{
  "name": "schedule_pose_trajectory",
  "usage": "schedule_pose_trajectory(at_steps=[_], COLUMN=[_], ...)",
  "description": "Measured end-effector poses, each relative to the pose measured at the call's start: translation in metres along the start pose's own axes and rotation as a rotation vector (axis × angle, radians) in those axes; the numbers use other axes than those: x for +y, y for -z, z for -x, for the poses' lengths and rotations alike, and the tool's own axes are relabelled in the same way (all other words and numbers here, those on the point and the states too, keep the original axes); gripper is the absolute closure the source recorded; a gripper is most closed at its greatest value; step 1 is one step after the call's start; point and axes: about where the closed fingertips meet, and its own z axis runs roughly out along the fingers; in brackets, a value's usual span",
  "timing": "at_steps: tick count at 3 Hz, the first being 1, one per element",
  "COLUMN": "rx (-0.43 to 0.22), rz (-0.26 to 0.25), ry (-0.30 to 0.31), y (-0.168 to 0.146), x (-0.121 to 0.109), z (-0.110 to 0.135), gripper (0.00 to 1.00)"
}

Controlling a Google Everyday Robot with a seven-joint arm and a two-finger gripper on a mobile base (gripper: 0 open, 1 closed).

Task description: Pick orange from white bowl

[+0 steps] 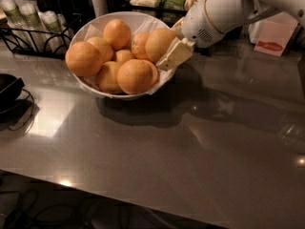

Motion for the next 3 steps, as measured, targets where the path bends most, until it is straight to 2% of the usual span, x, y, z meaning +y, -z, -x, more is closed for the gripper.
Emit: schedule_pose_trajectory(at_steps=[1,2,3], rx=[-0.073,-0.073,-0.072], rz=[-0.018,-0.004,-0.004], ry=[0.053,0.182,0.183], y=[0.025,0.046,0.046], x=[0.015,0.063,0.063], z=[0.026,0.052,0.053], gripper=[1.0,1.0,1.0])
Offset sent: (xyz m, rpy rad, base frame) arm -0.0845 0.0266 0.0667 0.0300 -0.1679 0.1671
